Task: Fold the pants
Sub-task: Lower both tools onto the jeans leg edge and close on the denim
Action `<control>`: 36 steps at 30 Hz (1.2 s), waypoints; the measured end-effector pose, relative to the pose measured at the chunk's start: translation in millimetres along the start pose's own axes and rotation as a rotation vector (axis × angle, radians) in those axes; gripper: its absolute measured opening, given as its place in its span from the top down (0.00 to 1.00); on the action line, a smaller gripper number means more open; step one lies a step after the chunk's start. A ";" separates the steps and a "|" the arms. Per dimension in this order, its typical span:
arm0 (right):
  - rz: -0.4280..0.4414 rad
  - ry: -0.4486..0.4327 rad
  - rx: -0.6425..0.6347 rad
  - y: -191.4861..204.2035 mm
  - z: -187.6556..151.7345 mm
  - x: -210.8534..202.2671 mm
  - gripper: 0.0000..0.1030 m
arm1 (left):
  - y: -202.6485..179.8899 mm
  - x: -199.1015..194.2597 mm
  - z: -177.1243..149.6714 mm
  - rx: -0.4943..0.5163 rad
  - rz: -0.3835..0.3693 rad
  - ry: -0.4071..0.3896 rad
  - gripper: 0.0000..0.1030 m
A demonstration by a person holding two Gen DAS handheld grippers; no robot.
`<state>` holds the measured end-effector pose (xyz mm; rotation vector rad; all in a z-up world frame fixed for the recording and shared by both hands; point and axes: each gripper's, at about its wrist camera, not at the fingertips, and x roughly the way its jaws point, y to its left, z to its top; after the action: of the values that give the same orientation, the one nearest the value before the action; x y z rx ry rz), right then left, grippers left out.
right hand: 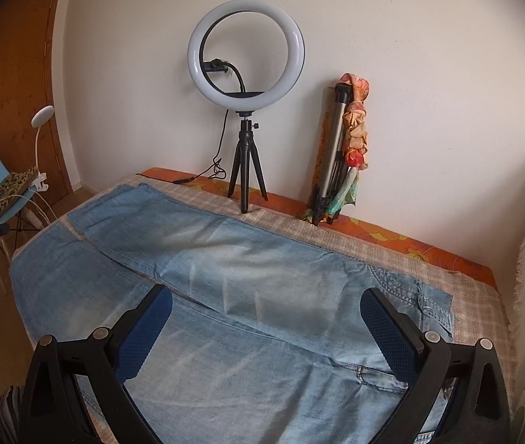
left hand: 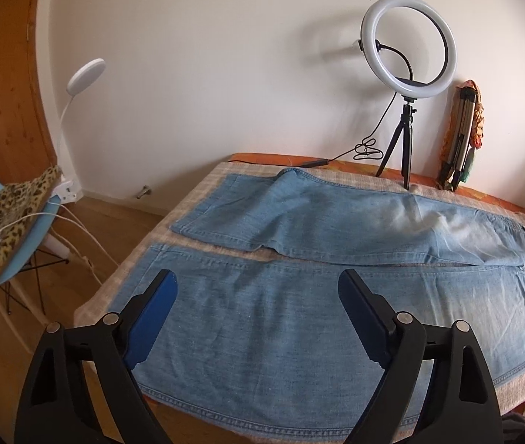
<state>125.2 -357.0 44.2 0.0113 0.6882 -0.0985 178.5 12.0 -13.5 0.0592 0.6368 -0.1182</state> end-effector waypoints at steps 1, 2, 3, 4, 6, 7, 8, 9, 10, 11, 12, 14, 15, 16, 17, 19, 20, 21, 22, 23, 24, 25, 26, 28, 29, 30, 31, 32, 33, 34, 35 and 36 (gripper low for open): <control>0.018 0.006 -0.010 -0.3 7.7 10.2 0.01 | -0.5 8.7 5.0 0.001 -0.008 0.008 0.16; 0.037 0.012 -0.020 -0.3 15.8 21.6 0.01 | -0.8 17.3 9.7 0.000 -0.016 0.017 0.17; 0.058 0.022 -0.029 -1.4 24.0 34.4 0.01 | -1.0 26.4 13.9 -0.005 -0.023 0.028 0.19; 0.077 0.035 -0.034 -2.4 31.8 47.8 0.03 | -1.4 35.5 18.1 -0.008 -0.036 0.039 0.21; 0.124 0.069 -0.037 -4.0 46.6 77.8 0.06 | -3.7 54.4 27.6 -0.006 -0.056 0.058 0.25; 0.150 0.085 -0.038 -3.1 52.9 93.2 0.08 | -5.3 64.5 32.4 -0.004 -0.062 0.068 0.28; 0.174 0.102 -0.042 -2.3 57.8 108.8 0.08 | -7.1 74.2 36.6 -0.001 -0.065 0.077 0.30; 0.194 0.115 -0.049 -1.3 61.3 123.5 0.10 | -8.6 85.7 41.1 0.005 -0.070 0.090 0.34; 0.207 0.124 -0.057 -0.3 64.8 137.8 0.11 | -10.0 96.4 44.9 0.009 -0.078 0.103 0.39; 0.220 0.136 -0.060 -0.9 68.3 154.1 0.12 | -9.6 106.8 47.8 0.010 -0.086 0.118 0.41; 0.227 0.146 -0.059 -2.1 71.4 171.8 0.13 | -10.0 118.0 50.8 0.007 -0.093 0.132 0.46; 0.237 0.168 -0.049 -2.3 75.9 203.4 0.16 | -10.3 140.2 56.7 -0.004 -0.111 0.164 0.53; 0.246 0.180 -0.044 -1.7 77.6 217.5 0.19 | -10.4 149.8 58.5 -0.006 -0.115 0.177 0.56; 0.253 0.194 -0.043 -0.8 79.4 232.9 0.20 | -11.6 159.8 59.6 -0.004 -0.115 0.189 0.58; 0.257 0.209 -0.043 1.6 81.6 249.7 0.20 | -12.3 167.7 59.7 0.002 -0.112 0.198 0.59; 0.261 0.234 -0.054 8.9 83.3 274.1 0.20 | -12.4 182.7 58.7 0.017 -0.099 0.219 0.61; 0.265 0.244 -0.072 14.7 84.3 285.2 0.20 | -13.6 191.9 58.8 0.021 -0.092 0.231 0.61; 0.269 0.249 -0.096 20.7 84.4 294.8 0.21 | -11.3 198.9 57.3 0.017 -0.091 0.243 0.62; 0.271 0.253 -0.121 26.2 84.3 302.8 0.21 | -8.9 204.9 55.6 0.010 -0.093 0.255 0.65; 0.272 0.257 -0.142 30.6 84.0 311.7 0.21 | -6.9 210.1 54.4 0.004 -0.093 0.266 0.66; 0.270 0.264 -0.151 33.9 84.1 321.2 0.21 | -4.8 215.7 52.9 -0.001 -0.092 0.276 0.67; 0.272 0.271 -0.146 35.5 84.1 330.1 0.21 | -3.9 221.7 51.9 -0.004 -0.089 0.284 0.67; 0.280 0.280 -0.136 36.4 83.8 338.5 0.21 | -2.7 226.5 50.2 -0.004 -0.086 0.293 0.67; 0.294 0.298 -0.133 39.1 83.3 354.1 0.21 | -0.9 235.4 46.1 0.000 -0.085 0.310 0.74; 0.297 0.300 -0.144 41.2 82.2 358.4 0.21 | 0.3 239.1 43.8 -0.002 -0.087 0.320 0.76; 0.298 0.303 -0.161 43.8 80.9 361.9 0.21 | 2.3 243.9 41.9 -0.012 -0.091 0.329 0.76; 0.299 0.310 -0.177 46.6 79.5 364.4 0.21 | 4.1 249.6 40.3 -0.021 -0.094 0.337 0.76; 0.306 0.317 -0.191 49.2 77.9 366.8 0.21 | 5.5 253.1 38.9 -0.030 -0.096 0.342 0.76; 0.312 0.326 -0.204 50.6 75.6 368.8 0.21 | 6.6 255.7 37.9 -0.037 -0.098 0.343 0.76; 0.316 0.337 -0.218 52.6 73.7 370.3 0.21 | 7.3 256.7 37.1 -0.042 -0.100 0.339 0.76; 0.317 0.350 -0.237 56.3 71.7 372.5 0.22 | 7.3 257.3 37.3 -0.044 -0.100 0.333 0.76; 0.318 0.360 -0.253 58.8 69.6 373.7 0.26 | 6.5 257.1 37.3 -0.043 -0.099 0.328 0.76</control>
<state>461.8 -334.0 -140.5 -0.1065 1.0455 0.3041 406.3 -8.5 -136.7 0.0047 0.9702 -0.1923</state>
